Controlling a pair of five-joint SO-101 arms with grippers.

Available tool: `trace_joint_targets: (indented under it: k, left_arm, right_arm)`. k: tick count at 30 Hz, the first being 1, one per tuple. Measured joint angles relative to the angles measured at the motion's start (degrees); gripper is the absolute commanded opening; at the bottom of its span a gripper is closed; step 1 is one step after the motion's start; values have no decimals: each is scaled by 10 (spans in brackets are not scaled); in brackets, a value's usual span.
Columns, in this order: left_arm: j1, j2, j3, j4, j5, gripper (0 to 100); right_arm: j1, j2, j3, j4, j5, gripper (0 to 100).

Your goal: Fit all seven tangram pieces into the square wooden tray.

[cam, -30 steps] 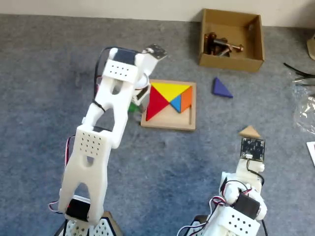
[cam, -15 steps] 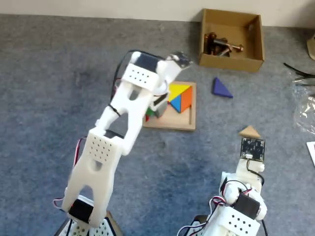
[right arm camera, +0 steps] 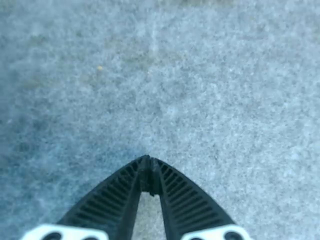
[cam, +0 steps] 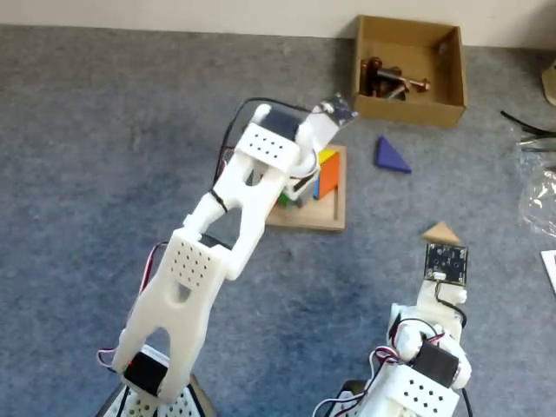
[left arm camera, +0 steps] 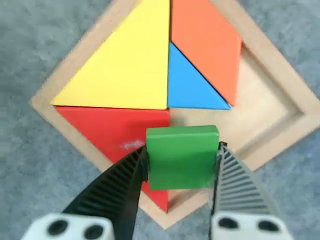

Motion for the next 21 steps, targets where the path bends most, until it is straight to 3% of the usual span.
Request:
trace_joint_targets:
  k: [21]
  left_arm:
    - [16,7,0,-36,11,5]
  right_arm:
    - [0,0,0,0,0,5]
